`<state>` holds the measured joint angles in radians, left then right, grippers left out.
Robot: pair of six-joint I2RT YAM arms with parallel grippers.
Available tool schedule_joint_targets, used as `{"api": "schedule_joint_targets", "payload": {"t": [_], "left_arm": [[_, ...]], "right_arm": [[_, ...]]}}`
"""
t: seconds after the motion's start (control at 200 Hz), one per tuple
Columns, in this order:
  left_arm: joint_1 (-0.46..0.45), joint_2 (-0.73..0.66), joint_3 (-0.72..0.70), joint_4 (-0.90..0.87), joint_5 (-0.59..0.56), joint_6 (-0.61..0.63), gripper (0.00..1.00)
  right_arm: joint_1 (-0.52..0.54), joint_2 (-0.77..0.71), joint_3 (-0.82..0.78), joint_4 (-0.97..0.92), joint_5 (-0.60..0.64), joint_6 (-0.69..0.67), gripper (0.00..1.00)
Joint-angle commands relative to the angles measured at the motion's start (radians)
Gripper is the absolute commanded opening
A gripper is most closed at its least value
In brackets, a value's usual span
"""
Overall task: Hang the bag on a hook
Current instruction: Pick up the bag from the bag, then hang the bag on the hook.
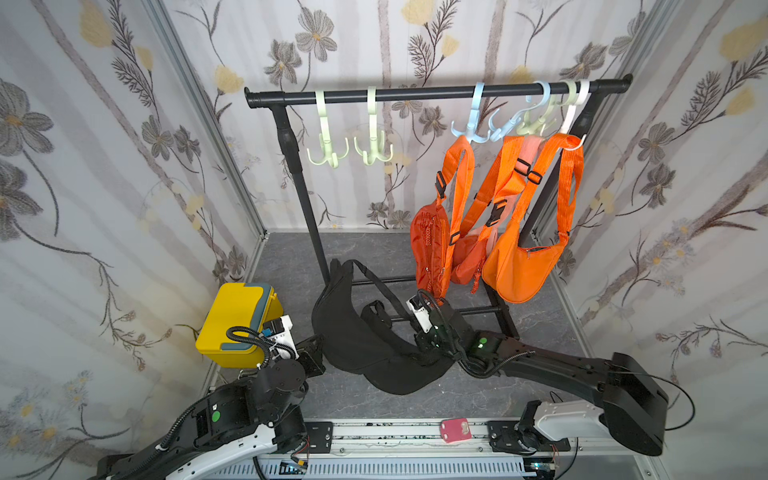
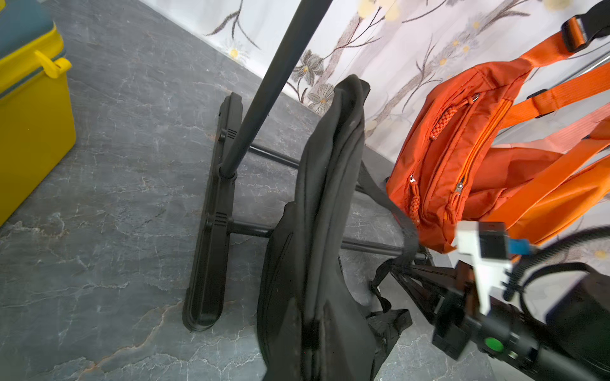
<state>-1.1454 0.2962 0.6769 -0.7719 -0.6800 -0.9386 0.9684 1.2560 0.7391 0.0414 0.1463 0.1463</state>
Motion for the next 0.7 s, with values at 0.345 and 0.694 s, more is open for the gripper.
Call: {"api": "schedule_joint_targets", "payload": {"t": [0.345,0.694], "left_arm": [[0.001,0.026,0.058,0.652,0.076,0.713,0.00],[-0.005,0.160,0.099,1.030,0.026,1.157,0.00]], "right_arm": [[0.010,-0.176,0.367,0.024,0.090,-0.227,0.00],[-0.126,0.065,0.860,0.075,0.145,-0.500,0.00]]}}
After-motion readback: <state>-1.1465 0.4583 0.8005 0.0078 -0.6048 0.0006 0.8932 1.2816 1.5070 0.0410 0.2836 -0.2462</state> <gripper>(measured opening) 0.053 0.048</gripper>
